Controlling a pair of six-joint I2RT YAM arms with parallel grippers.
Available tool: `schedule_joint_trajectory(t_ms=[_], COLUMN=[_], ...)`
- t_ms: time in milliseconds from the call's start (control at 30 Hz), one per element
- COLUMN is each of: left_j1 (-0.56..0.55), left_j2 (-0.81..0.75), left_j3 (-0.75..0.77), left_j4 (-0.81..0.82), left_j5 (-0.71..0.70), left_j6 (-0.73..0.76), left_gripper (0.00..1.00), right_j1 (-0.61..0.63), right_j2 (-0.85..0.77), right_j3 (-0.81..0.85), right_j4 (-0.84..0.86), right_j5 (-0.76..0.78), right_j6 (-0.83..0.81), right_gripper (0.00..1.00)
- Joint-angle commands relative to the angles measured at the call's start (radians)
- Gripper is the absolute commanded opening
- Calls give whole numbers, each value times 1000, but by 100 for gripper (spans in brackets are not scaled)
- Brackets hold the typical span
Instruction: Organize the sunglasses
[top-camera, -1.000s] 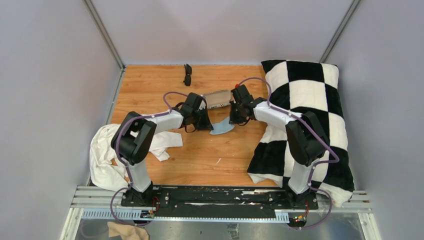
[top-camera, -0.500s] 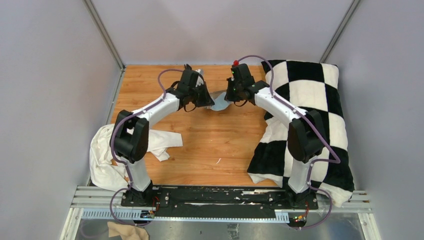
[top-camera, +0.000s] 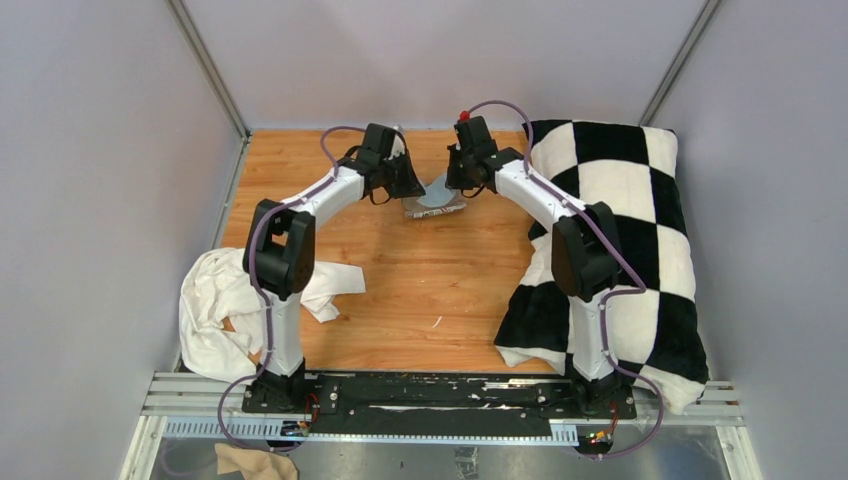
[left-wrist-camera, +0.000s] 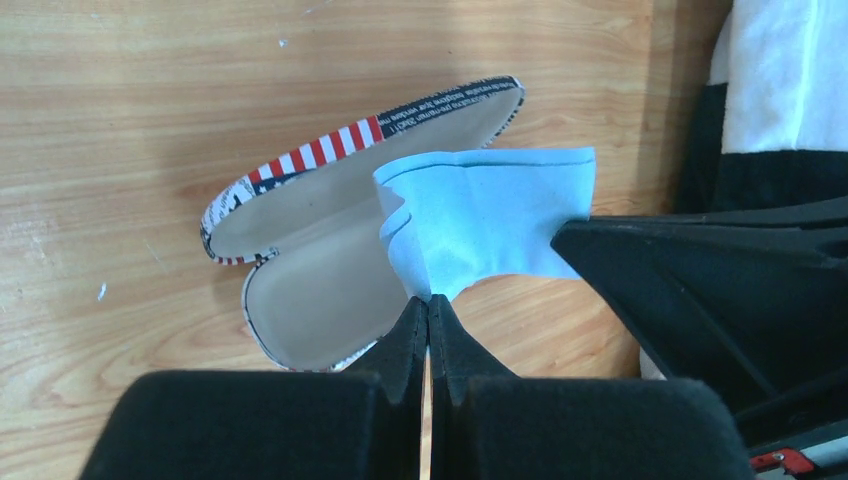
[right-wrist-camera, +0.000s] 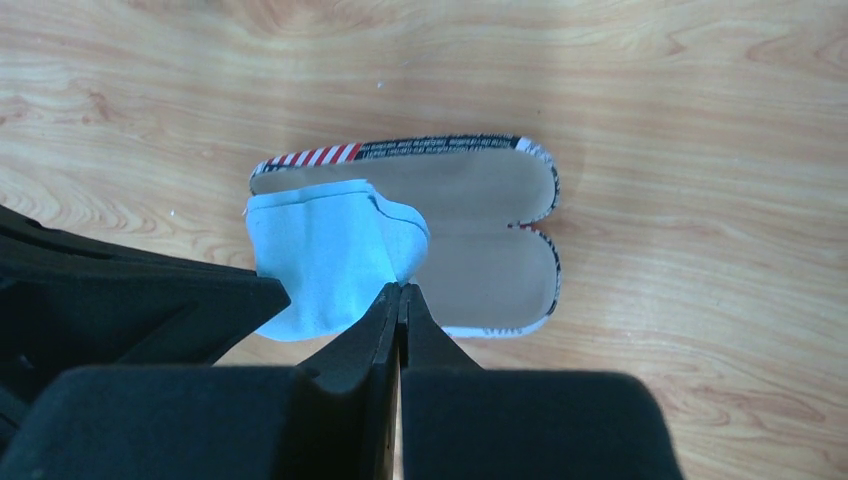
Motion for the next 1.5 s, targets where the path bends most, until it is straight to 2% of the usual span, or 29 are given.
schedule_joint_trajectory(t_ms=[0,233,1067,1467], left_j1=[12,20,21,28], left_j2=[48,80,57,102], left_j3=[46,29,-56,-6], left_j4=[-31,-29,-45,-62], left_j5=[27,51,24,-22], left_j6=[19,28,95,135], left_gripper=[0,0,0,0], right_j1=[-26,-32,-39,-40], right_j2=[55,82,-10,36], right_j3=[72,50,-159,-139], right_j4=[-30,-36,-14,11], right_j5=[0,-12,-7,10], right_j6=[-19,-20,-19,-30], right_gripper=[0,0,0,0])
